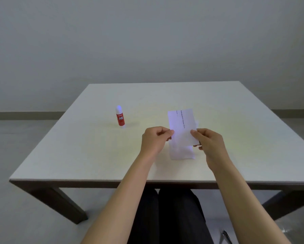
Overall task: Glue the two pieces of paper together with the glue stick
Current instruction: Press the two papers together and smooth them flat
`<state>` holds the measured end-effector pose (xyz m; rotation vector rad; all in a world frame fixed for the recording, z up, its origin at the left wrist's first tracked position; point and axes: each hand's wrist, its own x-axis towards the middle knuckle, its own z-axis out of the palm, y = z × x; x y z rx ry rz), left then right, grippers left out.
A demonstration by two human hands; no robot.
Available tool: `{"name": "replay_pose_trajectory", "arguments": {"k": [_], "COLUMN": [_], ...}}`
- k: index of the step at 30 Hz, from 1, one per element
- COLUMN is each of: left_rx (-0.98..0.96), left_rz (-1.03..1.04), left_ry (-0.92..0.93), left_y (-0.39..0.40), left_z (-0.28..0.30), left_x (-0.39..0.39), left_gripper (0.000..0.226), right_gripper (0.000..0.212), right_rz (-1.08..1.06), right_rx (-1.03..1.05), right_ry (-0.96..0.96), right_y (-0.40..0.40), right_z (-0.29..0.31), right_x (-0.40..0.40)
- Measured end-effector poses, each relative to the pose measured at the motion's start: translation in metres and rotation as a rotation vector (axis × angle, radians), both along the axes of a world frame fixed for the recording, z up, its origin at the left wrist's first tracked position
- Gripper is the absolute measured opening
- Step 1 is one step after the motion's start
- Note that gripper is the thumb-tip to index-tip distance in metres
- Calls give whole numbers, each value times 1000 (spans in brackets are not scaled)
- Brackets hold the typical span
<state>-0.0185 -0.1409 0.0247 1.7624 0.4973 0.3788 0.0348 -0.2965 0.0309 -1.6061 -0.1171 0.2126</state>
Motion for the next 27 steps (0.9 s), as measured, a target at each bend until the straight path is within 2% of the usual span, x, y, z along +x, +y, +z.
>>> {"name": "replay_pose_trajectory", "arguments": {"k": [8, 13, 27], "left_rx": [134, 194, 325], "left_rz": [6, -2, -15], "left_ry": [191, 233, 310], "left_y": [-1, 2, 2], "left_z": [-16, -21, -23], "left_x": [-3, -4, 2], "left_gripper": [14, 13, 19], "right_gripper": [15, 18, 19], "right_rz": [69, 85, 95], "right_rx": [-244, -360, -493], "right_ry": [18, -24, -79], "right_y": [-12, -10, -10], "right_z": [-23, -26, -28], "right_x": [9, 16, 20]}}
